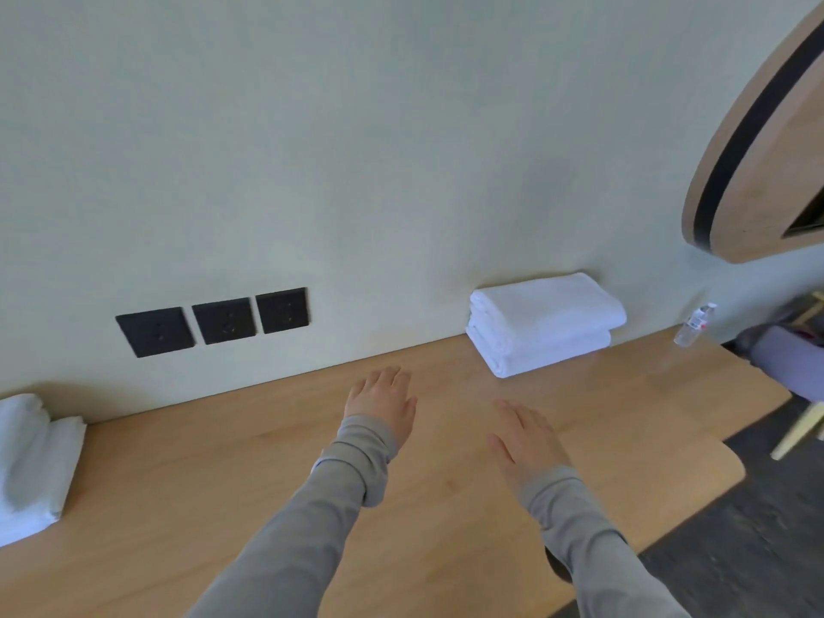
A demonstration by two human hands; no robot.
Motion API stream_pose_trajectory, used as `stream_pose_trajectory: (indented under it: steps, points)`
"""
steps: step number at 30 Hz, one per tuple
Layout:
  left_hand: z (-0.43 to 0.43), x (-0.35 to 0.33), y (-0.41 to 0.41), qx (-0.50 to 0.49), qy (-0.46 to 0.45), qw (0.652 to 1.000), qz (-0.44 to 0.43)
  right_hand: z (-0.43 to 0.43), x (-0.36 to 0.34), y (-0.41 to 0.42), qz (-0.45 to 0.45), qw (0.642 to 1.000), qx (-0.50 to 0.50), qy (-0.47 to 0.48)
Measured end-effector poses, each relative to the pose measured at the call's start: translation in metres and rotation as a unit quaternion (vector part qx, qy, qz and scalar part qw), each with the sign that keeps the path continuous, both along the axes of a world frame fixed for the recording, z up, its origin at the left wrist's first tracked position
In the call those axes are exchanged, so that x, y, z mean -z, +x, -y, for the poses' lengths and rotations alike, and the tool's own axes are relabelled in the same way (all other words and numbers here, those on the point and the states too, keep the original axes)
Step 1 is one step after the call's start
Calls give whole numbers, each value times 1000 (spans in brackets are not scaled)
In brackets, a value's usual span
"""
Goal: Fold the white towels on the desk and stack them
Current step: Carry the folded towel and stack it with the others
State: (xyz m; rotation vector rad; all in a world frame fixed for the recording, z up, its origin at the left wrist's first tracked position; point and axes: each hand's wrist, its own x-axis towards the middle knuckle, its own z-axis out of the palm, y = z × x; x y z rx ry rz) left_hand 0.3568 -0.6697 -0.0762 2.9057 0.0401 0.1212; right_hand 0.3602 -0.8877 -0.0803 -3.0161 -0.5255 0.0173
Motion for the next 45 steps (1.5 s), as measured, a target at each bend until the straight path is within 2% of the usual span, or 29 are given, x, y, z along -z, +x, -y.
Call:
stream_pose_trajectory:
  steps: [7, 11, 23, 33, 36, 38, 39, 42, 45]
  points:
    - [37, 31, 71, -60, -35, 997, -17, 30, 19, 106, -14, 999, -48, -3]
    - [56, 40, 98, -81, -49, 995, -37, 46, 27, 146, -36, 998, -52, 28]
    - [132, 64, 167, -166, -83, 978, -99, 120, 55, 259, -94, 991, -89, 20]
    - [227, 81, 247, -320, -229, 914, -98, 228, 79, 368, -169, 980, -85, 59]
    - [249, 92, 262, -357, -233, 899, -95, 252, 86, 390, -207, 969, -40, 128]
    - [264, 99, 271, -405, -271, 868, -95, 262, 90, 401, -244, 941, 38, 232]
    - [270, 102, 276, -437, -320, 835, -94, 265, 92, 407, -263, 919, 82, 281]
    - [283, 104, 293, -508, -526, 675, -93, 272, 93, 428, -329, 838, 196, 389]
    - [289, 102, 310, -504, -686, 524, -37, 275, 94, 447, -408, 701, 293, 506]
